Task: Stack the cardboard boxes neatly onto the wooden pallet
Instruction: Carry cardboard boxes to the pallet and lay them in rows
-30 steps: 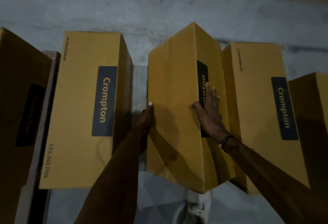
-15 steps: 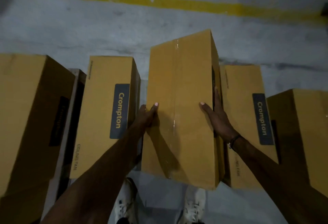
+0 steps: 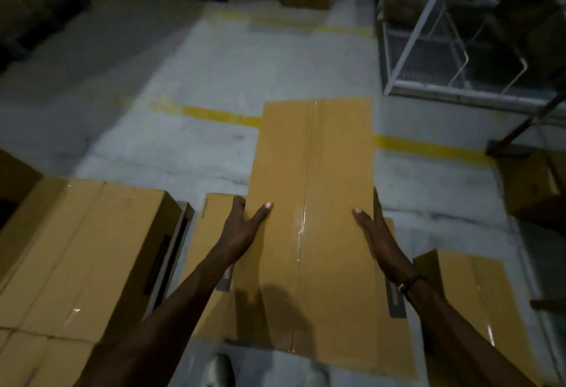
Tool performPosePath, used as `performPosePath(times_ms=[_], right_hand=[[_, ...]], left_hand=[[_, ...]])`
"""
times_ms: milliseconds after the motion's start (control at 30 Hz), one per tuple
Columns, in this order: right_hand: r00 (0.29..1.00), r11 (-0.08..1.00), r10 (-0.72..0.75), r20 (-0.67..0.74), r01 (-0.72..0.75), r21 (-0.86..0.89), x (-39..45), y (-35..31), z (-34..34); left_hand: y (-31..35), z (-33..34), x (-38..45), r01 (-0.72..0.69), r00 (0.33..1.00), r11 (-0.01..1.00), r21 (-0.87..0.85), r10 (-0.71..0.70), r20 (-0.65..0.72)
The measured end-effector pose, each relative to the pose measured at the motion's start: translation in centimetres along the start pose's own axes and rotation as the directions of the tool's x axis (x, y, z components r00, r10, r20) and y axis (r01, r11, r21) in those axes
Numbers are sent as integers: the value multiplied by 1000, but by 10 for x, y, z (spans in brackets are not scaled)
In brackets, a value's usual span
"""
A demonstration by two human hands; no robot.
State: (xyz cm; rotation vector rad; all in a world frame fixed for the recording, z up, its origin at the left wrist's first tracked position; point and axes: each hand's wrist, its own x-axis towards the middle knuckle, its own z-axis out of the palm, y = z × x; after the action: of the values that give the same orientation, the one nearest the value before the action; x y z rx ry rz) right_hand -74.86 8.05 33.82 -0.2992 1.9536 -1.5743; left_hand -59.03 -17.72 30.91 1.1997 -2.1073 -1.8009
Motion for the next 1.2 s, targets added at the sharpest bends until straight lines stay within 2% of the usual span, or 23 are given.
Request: performPosePath(times_ms=[133,233,367,500,667,833,900,1100,1200], right_hand=[[992,996,-86,95,82,44,-51,-79,20],[980,996,-87,177,84,25,-94,-117,45],[939,999,-3,343,-15,50,-143,-146,85],[873,991,-1,487,-63,114,-199,-165,141],[779,998,-8,627,-32,52,-294,-170,204],[593,999,-30,805,42,7,-415,-165,249],[504,995,-44,863,97,-6,-467,-157,266],[340,973,-14,940,220,-65,-611,-128,315],[225,957,-4,974,284,-61,-676,-119,340]], left_hand=[[58,-57,-87,-26,992,1000,-4,26,-120],[72,-104,-161,-29,977,997,-74,12,-213],[77,-159,-272,-25,943,988,-153,-28,-333],[66,-196,-386,-16,868,972,-234,-103,-486],[29,-214,-527,-54,717,936,-349,-207,-666],[-17,-211,-670,-109,542,910,-401,-284,-791],[-43,-208,-730,-124,479,898,-422,-318,-818],[-103,-198,-891,-223,284,849,-478,-413,-865],[-124,-200,-958,-259,194,827,-500,-462,-865]])
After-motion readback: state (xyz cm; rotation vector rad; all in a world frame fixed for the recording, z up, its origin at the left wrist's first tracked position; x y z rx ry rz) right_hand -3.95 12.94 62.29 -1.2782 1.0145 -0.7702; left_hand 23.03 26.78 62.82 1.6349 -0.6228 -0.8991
